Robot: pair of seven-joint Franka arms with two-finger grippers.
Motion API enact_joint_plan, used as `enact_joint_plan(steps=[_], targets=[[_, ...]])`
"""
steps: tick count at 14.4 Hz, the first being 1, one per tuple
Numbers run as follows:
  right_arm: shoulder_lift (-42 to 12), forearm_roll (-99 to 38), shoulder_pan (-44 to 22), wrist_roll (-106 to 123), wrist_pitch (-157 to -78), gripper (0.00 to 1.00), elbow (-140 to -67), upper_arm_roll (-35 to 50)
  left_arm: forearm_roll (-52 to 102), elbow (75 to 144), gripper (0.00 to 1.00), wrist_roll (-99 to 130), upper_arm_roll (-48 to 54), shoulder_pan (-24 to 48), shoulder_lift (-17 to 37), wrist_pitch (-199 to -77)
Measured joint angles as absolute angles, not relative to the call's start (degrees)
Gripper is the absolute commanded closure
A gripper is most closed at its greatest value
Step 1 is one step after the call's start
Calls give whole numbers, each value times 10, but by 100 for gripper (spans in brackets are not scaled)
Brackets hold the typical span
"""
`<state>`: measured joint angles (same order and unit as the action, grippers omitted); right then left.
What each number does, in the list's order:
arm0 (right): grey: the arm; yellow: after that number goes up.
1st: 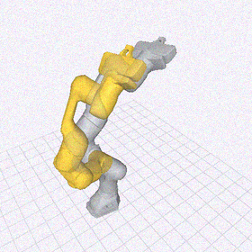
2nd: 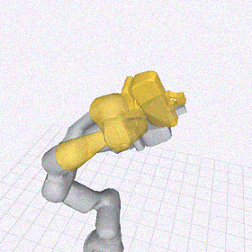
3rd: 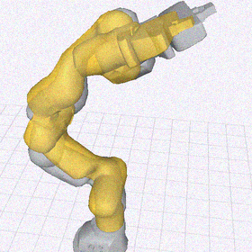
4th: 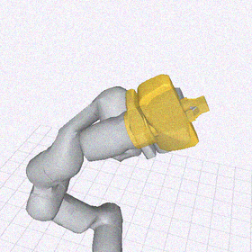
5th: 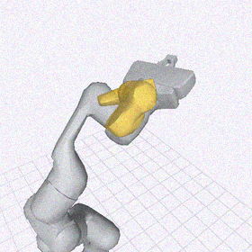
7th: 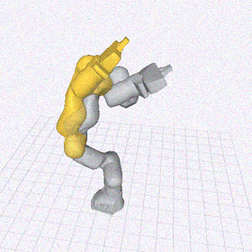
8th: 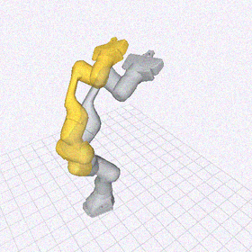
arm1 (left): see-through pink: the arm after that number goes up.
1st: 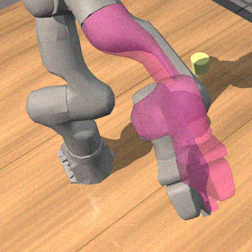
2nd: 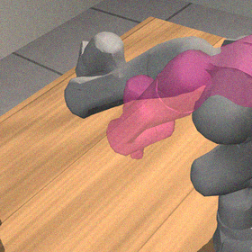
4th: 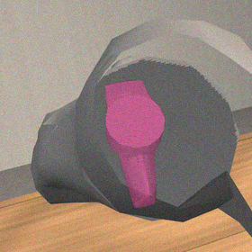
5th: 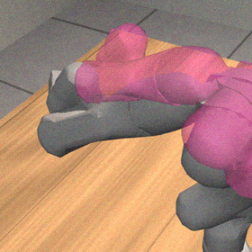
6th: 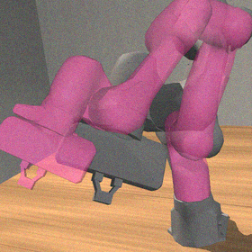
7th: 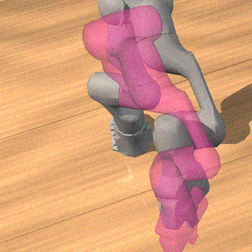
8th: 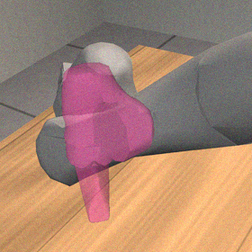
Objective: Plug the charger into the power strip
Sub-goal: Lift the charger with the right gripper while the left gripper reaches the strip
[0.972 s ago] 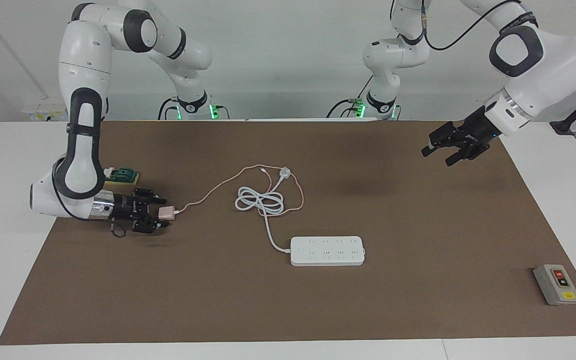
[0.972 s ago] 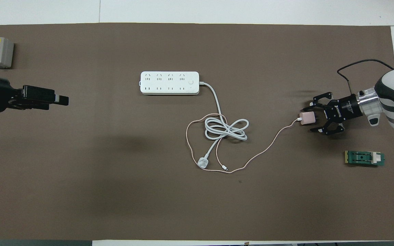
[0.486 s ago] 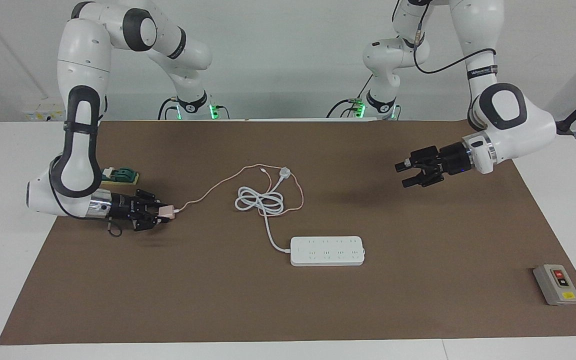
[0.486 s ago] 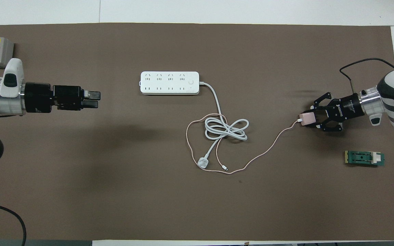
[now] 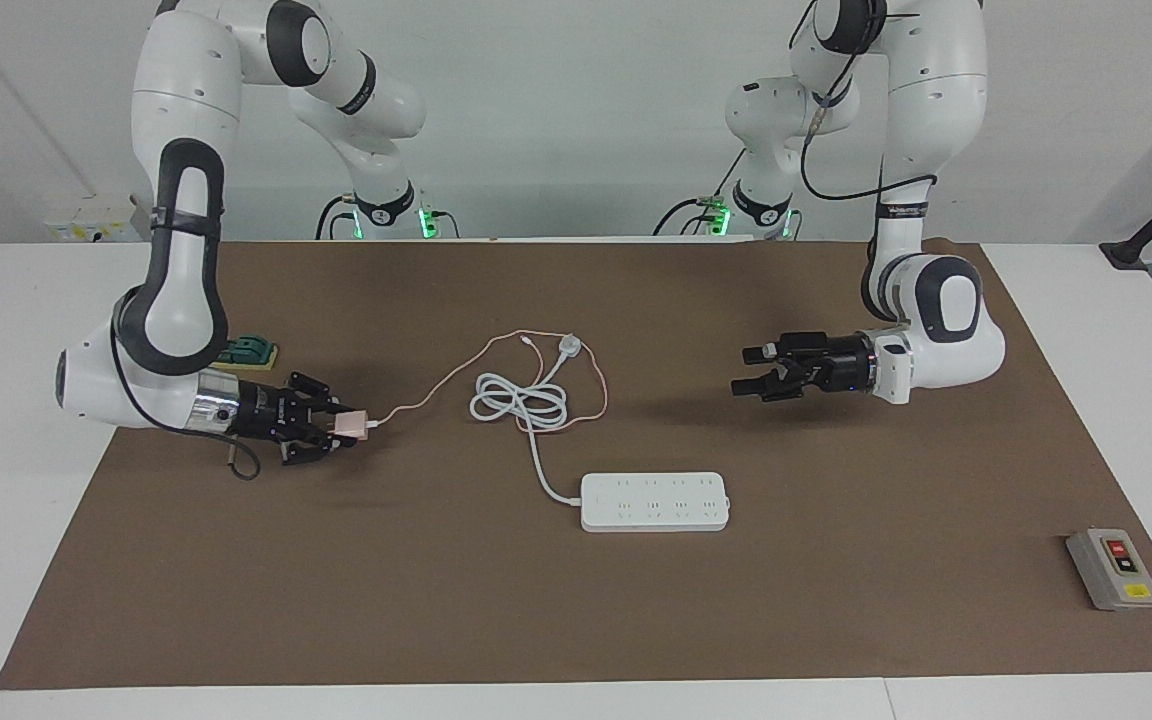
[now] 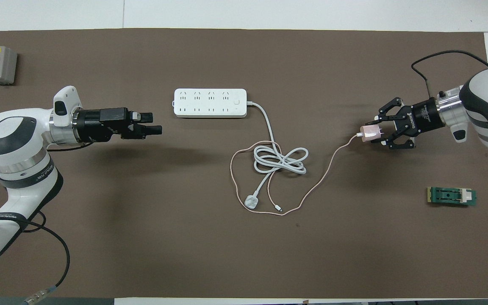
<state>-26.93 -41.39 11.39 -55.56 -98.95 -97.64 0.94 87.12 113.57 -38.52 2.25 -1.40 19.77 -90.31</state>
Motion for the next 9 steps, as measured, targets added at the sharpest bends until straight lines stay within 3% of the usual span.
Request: enact_joint_plan(steps=[9], targets=[[-230,-490,-43,-750,-1030,100,-916,13,921,1136,0,-395,21,28,216,-896]])
